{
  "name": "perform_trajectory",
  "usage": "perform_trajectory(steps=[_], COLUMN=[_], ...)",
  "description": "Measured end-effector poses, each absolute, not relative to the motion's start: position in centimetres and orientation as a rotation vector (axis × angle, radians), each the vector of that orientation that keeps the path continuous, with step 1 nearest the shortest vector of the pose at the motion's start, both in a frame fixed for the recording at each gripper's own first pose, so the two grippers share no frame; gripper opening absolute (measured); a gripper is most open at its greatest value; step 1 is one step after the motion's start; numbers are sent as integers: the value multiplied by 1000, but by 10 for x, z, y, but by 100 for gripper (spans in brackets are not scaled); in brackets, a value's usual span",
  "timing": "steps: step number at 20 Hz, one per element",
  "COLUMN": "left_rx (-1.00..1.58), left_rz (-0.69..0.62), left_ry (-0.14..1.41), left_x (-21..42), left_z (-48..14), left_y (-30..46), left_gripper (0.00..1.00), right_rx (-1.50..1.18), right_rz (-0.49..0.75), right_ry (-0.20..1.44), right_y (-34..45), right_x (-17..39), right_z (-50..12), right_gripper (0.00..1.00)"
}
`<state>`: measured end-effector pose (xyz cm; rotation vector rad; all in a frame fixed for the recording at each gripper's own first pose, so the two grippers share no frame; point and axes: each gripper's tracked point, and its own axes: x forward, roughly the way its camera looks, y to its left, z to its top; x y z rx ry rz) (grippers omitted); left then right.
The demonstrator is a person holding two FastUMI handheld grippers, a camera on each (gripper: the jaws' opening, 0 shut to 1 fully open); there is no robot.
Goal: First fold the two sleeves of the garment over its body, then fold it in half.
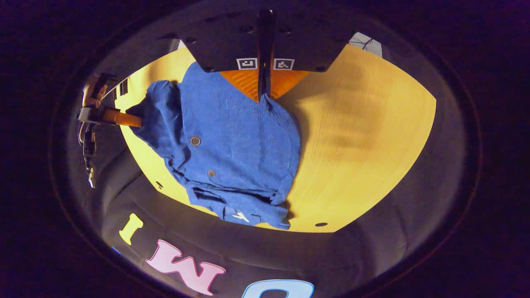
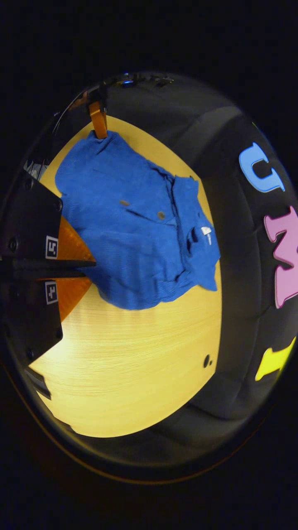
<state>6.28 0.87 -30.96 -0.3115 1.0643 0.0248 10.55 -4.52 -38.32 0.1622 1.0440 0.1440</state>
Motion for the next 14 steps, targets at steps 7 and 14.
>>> perform_trajectory(steps=[7, 14], left_rx=[-260, -237], left_rz=[-8, 94], left_ry=[854, 645], left_x=[195, 370], left_z=[-228, -227], left_y=[51, 126], left_gripper=[0, 0], right_rx=[202, 169], right_rz=[219, 153], right_ry=[810, 611], right_y=[-16, -29], right_x=[256, 415], right_z=[-310, -313], right_gripper=[5, 4])
